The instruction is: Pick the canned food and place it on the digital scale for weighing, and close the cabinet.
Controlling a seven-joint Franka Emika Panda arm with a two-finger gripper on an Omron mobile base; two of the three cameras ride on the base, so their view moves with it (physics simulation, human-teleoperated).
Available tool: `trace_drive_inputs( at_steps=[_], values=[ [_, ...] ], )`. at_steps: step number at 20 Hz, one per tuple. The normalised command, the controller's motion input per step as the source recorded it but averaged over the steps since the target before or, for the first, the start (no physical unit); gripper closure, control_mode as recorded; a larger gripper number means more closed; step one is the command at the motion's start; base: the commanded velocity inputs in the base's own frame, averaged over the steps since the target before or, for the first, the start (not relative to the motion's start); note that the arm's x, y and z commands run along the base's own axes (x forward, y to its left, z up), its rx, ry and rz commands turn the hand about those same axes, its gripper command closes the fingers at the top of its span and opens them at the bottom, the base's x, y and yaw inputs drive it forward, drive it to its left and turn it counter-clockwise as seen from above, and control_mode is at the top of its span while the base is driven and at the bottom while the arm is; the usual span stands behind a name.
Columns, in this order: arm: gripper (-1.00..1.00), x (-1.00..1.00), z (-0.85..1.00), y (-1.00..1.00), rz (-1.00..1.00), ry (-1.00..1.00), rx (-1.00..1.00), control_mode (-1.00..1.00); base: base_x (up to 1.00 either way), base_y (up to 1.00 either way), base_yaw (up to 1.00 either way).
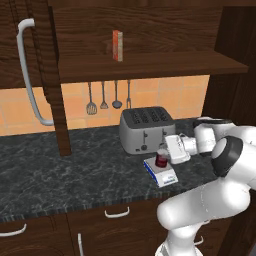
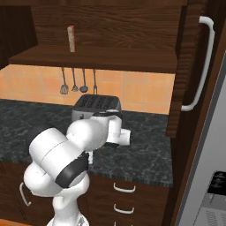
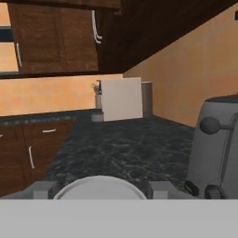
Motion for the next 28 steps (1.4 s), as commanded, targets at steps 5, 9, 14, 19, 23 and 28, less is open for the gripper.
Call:
trace_drive_inputs(
  at_steps=[5,9,14,19,23,28],
  values=[
    [-1.00,-0.01,-0.15,0.08,0.00,-0.01,0.00,-1.00,0.00,0.00,0.00],
    [-1.00,-0.16,0.00,0.01,0.00,-0.08,0.00,-1.00,0.00,0.00,0.00],
    [-1.00,-0.19,0.00,0.04,0.00,-0.14,0.00,-1.00,0.00,0.00,0.00],
    [-1.00,0.00,0.00,0.10,0.00,-0.14,0.00,-1.00,0.00,0.00,0.00],
    [-1.00,-0.11,0.03,0.00,0.00,-0.08,0.00,-1.00,0.00,0.00,0.00],
    [-1.00,-0.17,0.14,0.00,0.00,-0.06,0.00,-1.00,0.00,0.00,0.00]
  ],
)
